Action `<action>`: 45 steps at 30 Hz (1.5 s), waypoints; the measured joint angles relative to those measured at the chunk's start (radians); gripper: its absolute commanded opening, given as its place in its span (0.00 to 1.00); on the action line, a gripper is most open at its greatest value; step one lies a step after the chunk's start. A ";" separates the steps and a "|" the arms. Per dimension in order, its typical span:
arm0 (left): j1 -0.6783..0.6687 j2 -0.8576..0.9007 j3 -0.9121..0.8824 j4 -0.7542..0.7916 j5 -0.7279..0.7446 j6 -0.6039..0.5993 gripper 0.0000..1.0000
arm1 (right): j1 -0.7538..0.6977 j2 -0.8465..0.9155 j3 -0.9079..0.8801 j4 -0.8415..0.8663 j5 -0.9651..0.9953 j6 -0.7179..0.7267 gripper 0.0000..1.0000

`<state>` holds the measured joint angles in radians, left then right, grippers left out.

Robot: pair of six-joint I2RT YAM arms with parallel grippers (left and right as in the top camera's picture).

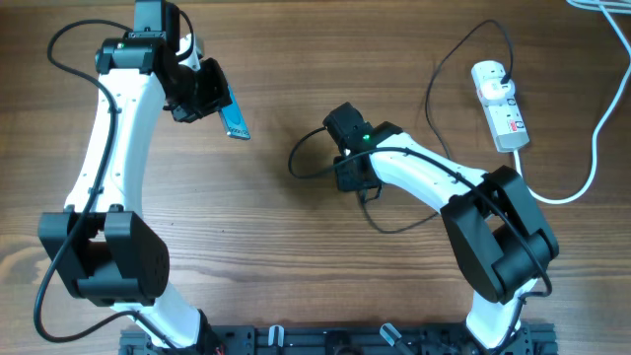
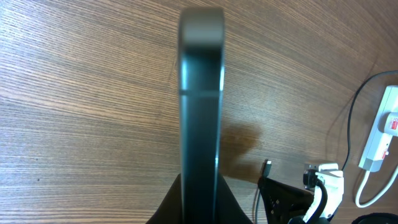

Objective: Plug charger to phone and switch on socket
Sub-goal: 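Release the phone from the right gripper and grasp the USB-C cable end, then bring the cable plug up to the phone's bottom port with the right gripper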

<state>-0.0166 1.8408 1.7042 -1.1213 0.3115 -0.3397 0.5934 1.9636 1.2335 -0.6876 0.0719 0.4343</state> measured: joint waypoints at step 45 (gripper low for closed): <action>-0.091 0.000 0.000 0.325 0.772 0.050 0.04 | 0.102 -0.437 0.126 -0.010 -0.381 0.079 0.04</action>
<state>-0.1074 1.8408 1.7042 -0.7959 1.0832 -0.2897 0.6952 1.5265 1.3590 -0.6975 -0.3096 0.5129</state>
